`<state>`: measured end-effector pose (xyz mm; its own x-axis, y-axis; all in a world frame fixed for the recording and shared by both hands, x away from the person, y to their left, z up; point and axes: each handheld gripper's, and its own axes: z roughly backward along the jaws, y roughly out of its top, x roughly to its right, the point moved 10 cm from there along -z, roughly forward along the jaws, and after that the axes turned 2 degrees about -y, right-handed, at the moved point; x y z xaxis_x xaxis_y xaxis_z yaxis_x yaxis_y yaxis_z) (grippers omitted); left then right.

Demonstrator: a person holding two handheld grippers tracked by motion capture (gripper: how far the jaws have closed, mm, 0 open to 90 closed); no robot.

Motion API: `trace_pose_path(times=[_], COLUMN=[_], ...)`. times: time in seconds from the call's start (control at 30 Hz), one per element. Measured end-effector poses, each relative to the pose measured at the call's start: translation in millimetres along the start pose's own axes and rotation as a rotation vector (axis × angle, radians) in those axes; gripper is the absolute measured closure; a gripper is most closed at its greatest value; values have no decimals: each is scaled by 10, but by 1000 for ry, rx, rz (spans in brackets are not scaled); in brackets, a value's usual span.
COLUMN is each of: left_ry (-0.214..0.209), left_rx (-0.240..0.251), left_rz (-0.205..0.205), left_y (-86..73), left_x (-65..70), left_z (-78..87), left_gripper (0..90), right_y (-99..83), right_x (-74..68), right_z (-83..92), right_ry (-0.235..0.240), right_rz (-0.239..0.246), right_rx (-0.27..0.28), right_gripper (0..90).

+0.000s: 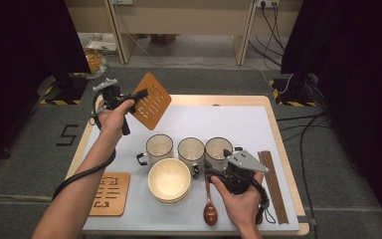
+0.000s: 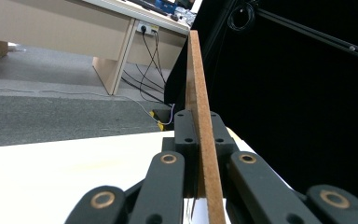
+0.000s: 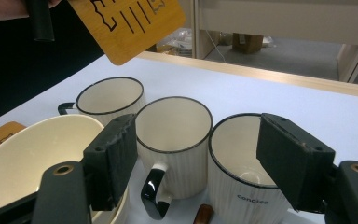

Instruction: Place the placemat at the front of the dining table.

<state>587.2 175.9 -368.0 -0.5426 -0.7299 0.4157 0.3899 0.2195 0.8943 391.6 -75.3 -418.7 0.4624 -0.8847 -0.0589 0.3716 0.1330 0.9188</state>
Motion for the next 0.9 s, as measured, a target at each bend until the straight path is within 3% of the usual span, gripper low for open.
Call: trace_pose_path(times=[0.9], left_ry=[-3], left_rx=[-18], left_rz=[2], left_y=[2], left_x=[80], left_z=[-292], left_gripper=[861], right_y=[-40], right_x=[81], right_z=[39], right_ry=[-4], right_rz=[-8], right_rx=[1], right_gripper=[291])
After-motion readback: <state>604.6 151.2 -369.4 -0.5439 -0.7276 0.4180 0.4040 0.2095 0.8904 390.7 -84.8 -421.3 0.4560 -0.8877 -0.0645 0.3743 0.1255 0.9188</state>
